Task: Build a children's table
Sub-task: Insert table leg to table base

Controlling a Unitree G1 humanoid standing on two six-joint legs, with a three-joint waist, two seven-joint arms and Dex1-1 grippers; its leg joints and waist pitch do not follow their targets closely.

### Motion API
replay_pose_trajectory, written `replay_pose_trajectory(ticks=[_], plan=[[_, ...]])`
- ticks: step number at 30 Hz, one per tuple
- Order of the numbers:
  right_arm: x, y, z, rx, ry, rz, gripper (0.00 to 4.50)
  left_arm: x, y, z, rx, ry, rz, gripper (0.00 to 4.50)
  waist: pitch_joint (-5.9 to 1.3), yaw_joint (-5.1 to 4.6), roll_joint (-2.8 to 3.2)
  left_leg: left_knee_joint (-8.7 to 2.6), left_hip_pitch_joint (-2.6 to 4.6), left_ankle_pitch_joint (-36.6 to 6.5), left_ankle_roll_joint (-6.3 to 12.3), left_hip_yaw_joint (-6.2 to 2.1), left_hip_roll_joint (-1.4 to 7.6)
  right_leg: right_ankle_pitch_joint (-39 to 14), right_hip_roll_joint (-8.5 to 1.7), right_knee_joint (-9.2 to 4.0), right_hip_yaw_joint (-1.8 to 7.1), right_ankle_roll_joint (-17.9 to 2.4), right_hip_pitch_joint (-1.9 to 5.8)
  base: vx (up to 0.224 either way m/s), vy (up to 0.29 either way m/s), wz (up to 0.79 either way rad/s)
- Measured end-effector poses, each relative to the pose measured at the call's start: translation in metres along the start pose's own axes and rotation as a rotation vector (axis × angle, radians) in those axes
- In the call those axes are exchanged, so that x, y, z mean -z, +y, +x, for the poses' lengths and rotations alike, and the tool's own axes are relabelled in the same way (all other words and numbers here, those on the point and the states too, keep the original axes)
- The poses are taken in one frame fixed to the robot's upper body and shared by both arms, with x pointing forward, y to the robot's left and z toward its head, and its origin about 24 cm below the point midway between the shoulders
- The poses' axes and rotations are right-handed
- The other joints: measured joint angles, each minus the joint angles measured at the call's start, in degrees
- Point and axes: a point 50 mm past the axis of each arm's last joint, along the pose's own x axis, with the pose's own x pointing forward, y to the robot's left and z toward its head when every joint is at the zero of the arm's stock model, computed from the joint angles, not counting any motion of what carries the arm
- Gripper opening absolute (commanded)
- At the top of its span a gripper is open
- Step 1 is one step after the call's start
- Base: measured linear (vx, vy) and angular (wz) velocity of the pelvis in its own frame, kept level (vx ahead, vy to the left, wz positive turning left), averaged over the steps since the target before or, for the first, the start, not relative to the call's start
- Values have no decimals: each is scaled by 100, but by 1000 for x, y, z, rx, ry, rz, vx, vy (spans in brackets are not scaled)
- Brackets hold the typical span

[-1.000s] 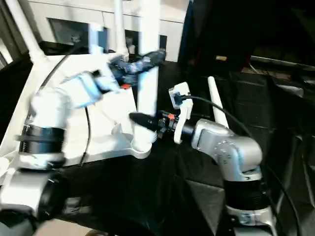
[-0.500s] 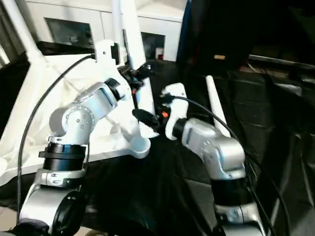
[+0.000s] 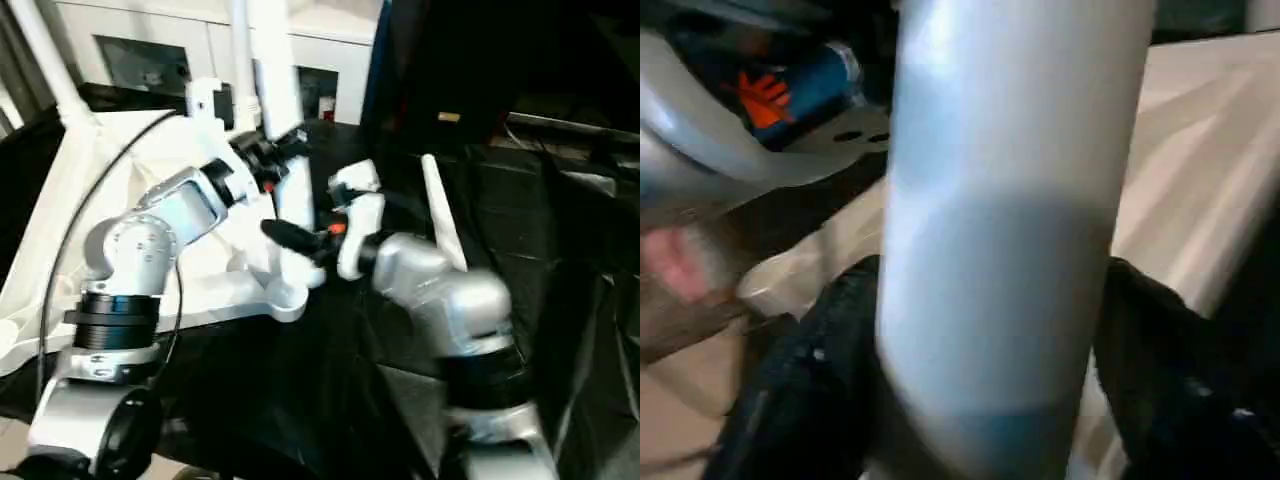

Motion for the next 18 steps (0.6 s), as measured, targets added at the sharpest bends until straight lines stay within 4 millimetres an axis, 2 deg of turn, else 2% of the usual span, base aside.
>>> replay_pose_trajectory(ticks=[5, 10, 18], plan=[[0, 2, -7, -75, 22, 28, 314, -3, -5, -2, 102, 27, -19, 189, 1, -14, -2, 0, 0, 5, 5, 0, 0, 4, 0, 1, 0, 0, -1, 0, 0, 0], [-5, 3, -14, -126, 52, 41, 314, -19, -11, -3, 200, 43, 27, 188, 1, -9, -1, 0, 1, 10, 8, 0, 0, 7, 0, 1, 0, 1, 1, 0, 0, 0], [-4, 4, -17, -167, 81, 82, 314, -19, -15, -3, 269, 70, 36, 188, 1, 9, -2, 0, -1, 10, 8, 0, 0, 7, 0, 1, -1, 0, 0, 0, 0, 0]])
